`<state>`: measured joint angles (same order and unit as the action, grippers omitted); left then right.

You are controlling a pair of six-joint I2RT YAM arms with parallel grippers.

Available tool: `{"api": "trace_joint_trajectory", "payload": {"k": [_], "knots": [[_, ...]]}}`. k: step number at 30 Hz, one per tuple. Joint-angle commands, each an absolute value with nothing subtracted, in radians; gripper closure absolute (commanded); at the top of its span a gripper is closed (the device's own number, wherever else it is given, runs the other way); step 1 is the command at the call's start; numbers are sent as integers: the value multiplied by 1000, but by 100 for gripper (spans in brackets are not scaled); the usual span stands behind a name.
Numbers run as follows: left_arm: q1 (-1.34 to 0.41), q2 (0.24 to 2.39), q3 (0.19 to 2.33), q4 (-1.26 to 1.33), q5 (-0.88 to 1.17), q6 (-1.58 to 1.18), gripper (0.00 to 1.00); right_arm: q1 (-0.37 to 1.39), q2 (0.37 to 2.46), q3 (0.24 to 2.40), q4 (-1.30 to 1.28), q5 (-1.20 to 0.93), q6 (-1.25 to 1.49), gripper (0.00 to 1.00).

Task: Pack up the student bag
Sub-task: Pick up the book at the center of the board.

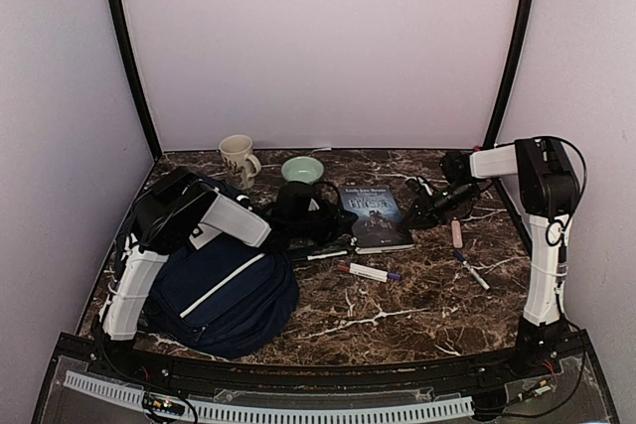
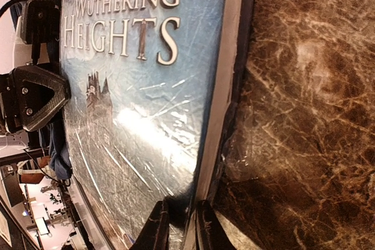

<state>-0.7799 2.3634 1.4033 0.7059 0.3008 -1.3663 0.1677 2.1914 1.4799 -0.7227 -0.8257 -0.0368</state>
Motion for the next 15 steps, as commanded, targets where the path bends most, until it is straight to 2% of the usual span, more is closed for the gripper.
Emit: {"api": "trace_joint_trajectory", "payload": {"k": [1, 3, 7, 15], "knots": [[-821, 2260, 1404, 868, 380, -1364, 96, 200, 2229, 1423, -773, -704, -83, 83], [-821, 2234, 1399, 890, 383, -1340, 99, 177, 2178, 1411, -768, -796, -114, 82], [-821, 2191, 1395, 918, 389, -1270, 100, 137, 2050, 1362, -737, -893, -156, 69], [-821, 2166, 1433, 1020, 442, -1248, 100, 118, 1873, 1282, -740, -922, -235, 53]]}}
